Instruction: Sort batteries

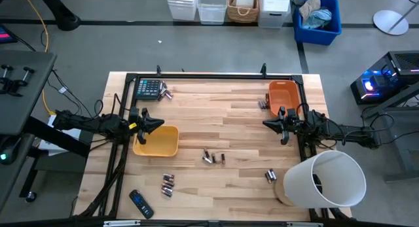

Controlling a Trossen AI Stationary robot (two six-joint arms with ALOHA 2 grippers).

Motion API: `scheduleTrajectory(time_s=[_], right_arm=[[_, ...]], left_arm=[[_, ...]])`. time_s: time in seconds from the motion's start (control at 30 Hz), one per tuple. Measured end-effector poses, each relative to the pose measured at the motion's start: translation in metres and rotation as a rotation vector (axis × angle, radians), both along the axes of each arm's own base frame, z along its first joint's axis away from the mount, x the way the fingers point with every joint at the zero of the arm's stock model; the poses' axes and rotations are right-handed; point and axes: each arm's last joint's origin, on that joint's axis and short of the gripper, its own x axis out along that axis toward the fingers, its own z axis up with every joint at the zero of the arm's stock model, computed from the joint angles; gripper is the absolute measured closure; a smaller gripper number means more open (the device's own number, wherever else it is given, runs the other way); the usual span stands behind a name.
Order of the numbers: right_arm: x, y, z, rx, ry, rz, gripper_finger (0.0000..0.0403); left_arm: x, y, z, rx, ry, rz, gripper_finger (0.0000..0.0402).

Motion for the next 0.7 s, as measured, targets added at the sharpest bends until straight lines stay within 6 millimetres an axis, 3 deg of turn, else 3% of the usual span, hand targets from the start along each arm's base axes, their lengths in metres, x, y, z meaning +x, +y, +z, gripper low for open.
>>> scheduleTrajectory(time_s=[0.3, 0.5, 0.63, 0.7], right_arm=[[0.0, 0.0, 0.0, 0.0, 0.0, 0.0, 0.0402], [0.0, 0.0, 0.0, 0.0, 0.0, 0.0, 0.0402], [0.0, 0.0, 0.0, 0.0, 0.001, 0.0, 0.0402], [0.0, 0.0, 0.0, 0.0, 0.002, 0.0, 0.0402]], left_arm=[[0.0, 0.001, 0.003, -0.022, -0.031, 0.024, 0.039], [-0.01, 0.011, 0.031, -0.589, -0.507, 0.25, 0.039], [-0.018, 0.018, 0.04, -0.664, -0.66, 0.463, 0.039], [-0.017, 0.02, 0.045, -0.651, -0.68, 0.481, 0.039]])
